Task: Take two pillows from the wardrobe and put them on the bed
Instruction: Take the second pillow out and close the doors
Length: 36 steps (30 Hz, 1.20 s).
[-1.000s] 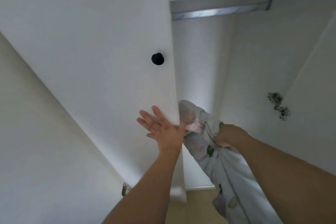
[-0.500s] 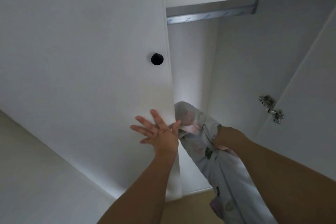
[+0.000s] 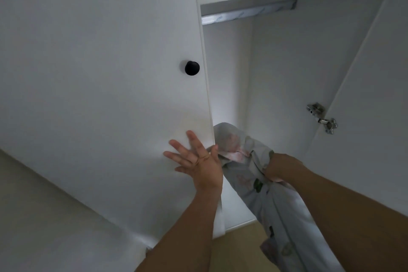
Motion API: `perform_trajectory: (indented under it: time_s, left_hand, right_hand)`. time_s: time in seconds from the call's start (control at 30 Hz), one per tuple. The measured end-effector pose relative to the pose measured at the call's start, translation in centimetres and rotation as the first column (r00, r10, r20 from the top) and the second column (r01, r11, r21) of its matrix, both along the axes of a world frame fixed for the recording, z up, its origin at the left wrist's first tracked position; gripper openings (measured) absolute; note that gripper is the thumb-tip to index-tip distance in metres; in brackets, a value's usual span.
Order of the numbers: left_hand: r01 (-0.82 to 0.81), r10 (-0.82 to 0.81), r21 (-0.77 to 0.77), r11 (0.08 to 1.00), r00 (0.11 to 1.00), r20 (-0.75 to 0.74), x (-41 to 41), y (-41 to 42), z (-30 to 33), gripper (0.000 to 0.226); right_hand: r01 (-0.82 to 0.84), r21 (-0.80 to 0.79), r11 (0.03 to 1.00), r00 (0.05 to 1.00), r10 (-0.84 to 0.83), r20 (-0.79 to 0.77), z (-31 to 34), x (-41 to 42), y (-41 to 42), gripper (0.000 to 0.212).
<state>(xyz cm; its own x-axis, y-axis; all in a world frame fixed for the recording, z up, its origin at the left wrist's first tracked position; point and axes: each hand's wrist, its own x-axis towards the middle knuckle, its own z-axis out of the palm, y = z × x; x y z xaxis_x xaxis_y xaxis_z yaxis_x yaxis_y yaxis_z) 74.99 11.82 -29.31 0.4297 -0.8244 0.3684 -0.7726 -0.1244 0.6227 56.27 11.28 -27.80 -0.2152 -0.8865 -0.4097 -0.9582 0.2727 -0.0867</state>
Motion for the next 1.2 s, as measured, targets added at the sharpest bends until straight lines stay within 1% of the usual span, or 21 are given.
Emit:
perform_trajectory:
  time_s: [0.07, 0.13, 0.2, 0.27, 0.37, 0.43, 0.5, 0.63, 0.73, 0.8, 0.87, 0.93, 1.0, 1.07, 1.13, 1.2]
  left_hand:
    - [0.027, -0.027, 0.013, 1.0, 1.0, -0.003, -0.3, 0.5, -0.2, 0.089]
    - [0.13, -0.133, 0.047, 0.99, 0.989, 0.064, -1.0, 1.5, -0.8, 0.082]
    - [0.29, -0.308, 0.116, 0.95, 0.932, 0.193, -2.1, 2.8, -1.6, 0.076]
    - [0.401, -0.435, 0.171, 0.9, 0.858, 0.273, -3.3, 3.8, -2.3, 0.071]
    - [0.481, -0.53, 0.224, 0.848, 0.787, 0.316, -5.3, 4.4, -2.3, 0.069]
    - [0.516, -0.572, 0.247, 0.82, 0.744, 0.346, -6.8, 4.9, -2.1, 0.065]
    - [0.553, -0.615, 0.269, 0.788, 0.708, 0.346, -8.8, 5.7, -2.1, 0.067]
    - [0.653, -0.71, 0.282, 0.703, 0.616, 0.343, -14.1, 8.2, -2.6, 0.069]
    - [0.746, -0.79, 0.295, 0.597, 0.483, 0.379, -18.2, 11.0, -3.0, 0.069]
    - [0.8, -0.823, 0.308, 0.516, 0.362, 0.438, -21.1, 13.2, -2.8, 0.071]
    - [0.855, -0.841, 0.319, 0.409, 0.217, 0.497, -24.1, 15.3, -2.1, 0.071]
    - [0.895, -0.825, 0.339, 0.291, 0.055, 0.562, -27.3, 17.7, -1.3, 0.07]
    - [0.903, -0.789, 0.367, 0.222, -0.055, 0.612, -29.7, 19.2, -0.4, 0.07]
    - [0.911, -0.74, 0.391, 0.129, -0.174, 0.65, -32.6, 21.4, 0.5, 0.071]
    - [0.902, -0.678, 0.424, 0.083, -0.261, 0.687, -35.3, 23.2, 1.4, 0.07]
    - [0.892, -0.64, 0.439, 0.103, -0.278, 0.716, -37.3, 24.7, 2.3, 0.068]
  right_hand:
    - [0.02, -0.007, 1.0, 1.0, -0.02, 0.01, -0.5, -0.3, 0.8, 0.043]
    - [0.053, -0.015, 0.998, 0.998, -0.053, 0.026, -1.2, -0.8, 1.9, 0.047]
    - [0.092, -0.017, 0.996, 0.995, -0.092, 0.039, -1.7, -1.5, 3.2, 0.049]
    - [0.129, -0.014, 0.992, 0.991, -0.128, 0.05, -2.2, -2.5, 4.9, 0.049]
    - [0.165, 0.015, 0.986, 0.985, -0.166, 0.054, -2.4, -4.8, 7.7, 0.047]
    - [0.198, 0.05, 0.979, 0.979, -0.2, 0.04, -2.2, -6.5, 9.7, 0.041]
    - [0.217, 0.102, 0.971, 0.975, -0.22, 0.024, -1.9, -8.2, 11.7, 0.037]
    - [0.286, 0.146, 0.947, 0.957, -0.29, 0.005, -1.5, -11.9, 16.6, 0.034]
    - [0.393, 0.159, 0.906, 0.917, -0.399, 0.004, -1.4, -15.2, 21.3, 0.035]
    - [0.468, 0.175, 0.866, 0.878, -0.478, 0.012, -0.9, -17.2, 25.1, 0.034]
    - [0.549, 0.187, 0.815, 0.826, -0.563, 0.03, -0.4, -19.2, 29.1, 0.029]
    - [0.66, 0.206, 0.722, 0.736, -0.677, 0.013, 0.1, -21.1, 33.5, 0.043]
    - [0.718, 0.221, 0.66, 0.678, -0.735, -0.008, 0.6, -22.1, 36.6, 0.052]
    - [0.77, 0.225, 0.597, 0.618, -0.785, -0.029, 1.2, -22.9, 40.6, 0.055]
    - [0.833, 0.207, 0.514, 0.531, -0.846, -0.037, 1.6, -23.2, 43.8, 0.057]
    - [0.869, 0.193, 0.456, 0.472, -0.88, -0.047, 1.8, -23.5, 46.4, 0.062]
